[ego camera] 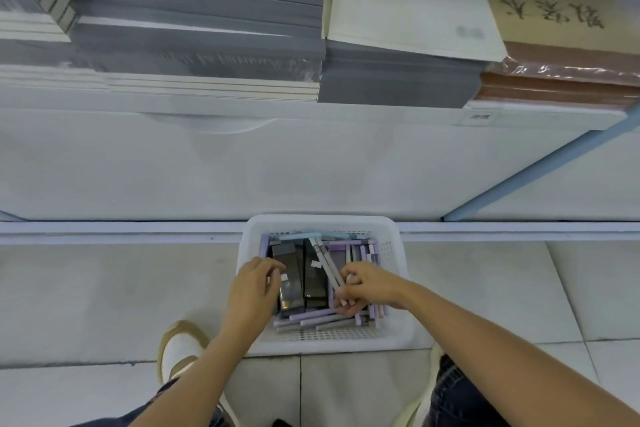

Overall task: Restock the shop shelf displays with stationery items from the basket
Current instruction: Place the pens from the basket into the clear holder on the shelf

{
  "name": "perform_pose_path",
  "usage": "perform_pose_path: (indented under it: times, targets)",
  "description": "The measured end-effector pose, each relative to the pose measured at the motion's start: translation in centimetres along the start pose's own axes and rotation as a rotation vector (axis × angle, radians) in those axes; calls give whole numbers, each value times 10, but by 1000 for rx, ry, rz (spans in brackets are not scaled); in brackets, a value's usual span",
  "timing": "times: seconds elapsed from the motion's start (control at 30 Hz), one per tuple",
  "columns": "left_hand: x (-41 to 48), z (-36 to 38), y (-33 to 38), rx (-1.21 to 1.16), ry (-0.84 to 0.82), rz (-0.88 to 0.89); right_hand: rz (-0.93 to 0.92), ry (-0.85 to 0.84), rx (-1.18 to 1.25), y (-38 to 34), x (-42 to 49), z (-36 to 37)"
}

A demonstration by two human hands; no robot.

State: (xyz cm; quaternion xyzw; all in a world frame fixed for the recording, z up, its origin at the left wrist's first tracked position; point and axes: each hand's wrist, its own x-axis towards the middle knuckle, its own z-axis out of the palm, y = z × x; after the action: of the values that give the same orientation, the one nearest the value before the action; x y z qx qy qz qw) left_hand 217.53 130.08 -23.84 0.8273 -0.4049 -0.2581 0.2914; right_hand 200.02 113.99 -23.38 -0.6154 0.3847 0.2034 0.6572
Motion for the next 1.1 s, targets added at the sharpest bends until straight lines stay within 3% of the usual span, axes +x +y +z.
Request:
perform_pose_path:
  times: [0.13,0.2,0.27,0.33,0.43,0.63,0.97,1.1]
  targets:
    - [2,11,30,-643,-360,-385,-52,-135,109,-9,-10,2]
    - [2,16,41,-890,-370,-450,-76,-183,75,-15,-9,10]
    - [3,16,46,-994,-265,-488,-96,-197,56,-20,-5,17]
    - [5,12,44,-974,-137,-468,-134,-158,-10,-22,-2,21]
    - [8,0,28,-866,15,-444,-197,-3,-342,-12,3,23]
    - [1,-5,-3,-772,-56,-511,-157,-80,-820,8,26,41]
    - [1,3,-9,-743,-160,-478,-104,-266,-1054,5,46,46]
    - [1,4,-11,-751,-167,-482,-144,-148,-929,4,42,39]
